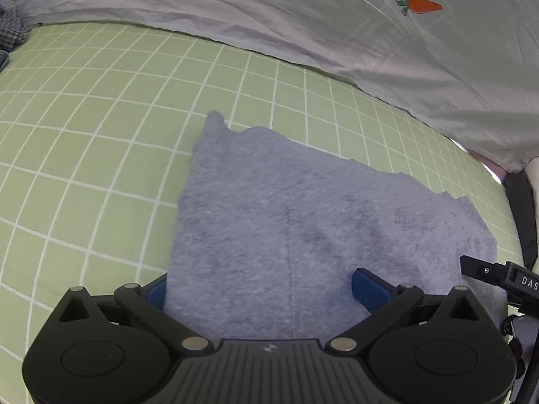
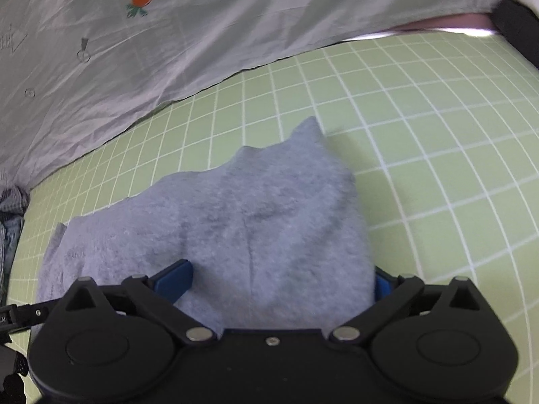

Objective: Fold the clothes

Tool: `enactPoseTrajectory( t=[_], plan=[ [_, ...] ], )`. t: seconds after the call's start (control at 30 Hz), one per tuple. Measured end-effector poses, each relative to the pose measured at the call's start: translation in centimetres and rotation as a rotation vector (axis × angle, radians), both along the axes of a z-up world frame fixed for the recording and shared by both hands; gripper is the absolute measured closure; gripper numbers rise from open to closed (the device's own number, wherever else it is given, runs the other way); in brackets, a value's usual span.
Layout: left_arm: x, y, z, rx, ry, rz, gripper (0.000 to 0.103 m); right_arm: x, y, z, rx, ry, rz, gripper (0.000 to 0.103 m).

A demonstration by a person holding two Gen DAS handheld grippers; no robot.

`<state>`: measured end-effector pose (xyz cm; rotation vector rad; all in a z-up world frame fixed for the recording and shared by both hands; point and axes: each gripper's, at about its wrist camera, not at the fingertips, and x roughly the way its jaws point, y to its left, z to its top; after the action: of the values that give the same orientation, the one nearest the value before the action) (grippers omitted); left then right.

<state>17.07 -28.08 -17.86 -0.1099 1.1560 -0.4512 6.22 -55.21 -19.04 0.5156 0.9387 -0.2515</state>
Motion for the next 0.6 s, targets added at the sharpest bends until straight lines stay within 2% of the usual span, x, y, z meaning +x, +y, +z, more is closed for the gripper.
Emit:
enactPoseTrajectory(
  t=[0.07,0.17,0.2,0.23,0.27,0.3,0.33,0.37,0.43,0.53,0.6],
  plan=[
    [-0.2,-0.3,0.1,-0.005,-0.006,0.012,0.000,0.5,0.5,0.0,0.012,-0.010,0.008,0.000],
    [-0.8,-1.2,0.4,-0.070,0.015,-0.012,0.002,1.0,2.0,0.0,0.045,-0.033,0.019,0.000],
    [-1.4,-1.2,0.6,-0.084,0.021,-0.015,0.006,1.1,2.8,0.0,0.053,-0.037,0.048,0.000],
    [-2.2,-0.9,0.9,-0.090,0.025,-0.014,0.019,1.3,3.6,0.0,0.062,-0.040,0.083,0.000],
    [-3.0,-0.6,1.3,-0.097,0.030,-0.013,0.027,1.2,4.3,0.0,0.071,-0.043,0.107,0.005],
    [-3.8,-0.3,1.6,-0.103,0.035,-0.012,0.042,1.0,4.9,0.2,0.079,-0.048,0.117,0.012],
    [-4.6,0.0,1.9,-0.110,0.039,-0.011,0.051,0.5,5.1,0.5,0.094,-0.059,0.115,0.035],
    [-5.4,0.4,2.3,-0.117,0.044,-0.010,0.053,-0.3,5.1,0.9,0.130,-0.074,0.098,0.051],
    [-7.1,1.0,2.9,-0.130,0.053,-0.008,0.059,-2.2,5.0,1.4,0.209,-0.089,0.064,0.055],
    [-9.5,1.9,3.9,-0.150,0.067,-0.005,0.063,-5.9,6.3,2.7,0.197,-0.080,0.079,0.061],
    [-11.1,2.3,4.7,-0.160,0.066,-0.017,0.063,-9.0,6.4,3.3,0.220,-0.086,0.034,0.062]
  ],
)
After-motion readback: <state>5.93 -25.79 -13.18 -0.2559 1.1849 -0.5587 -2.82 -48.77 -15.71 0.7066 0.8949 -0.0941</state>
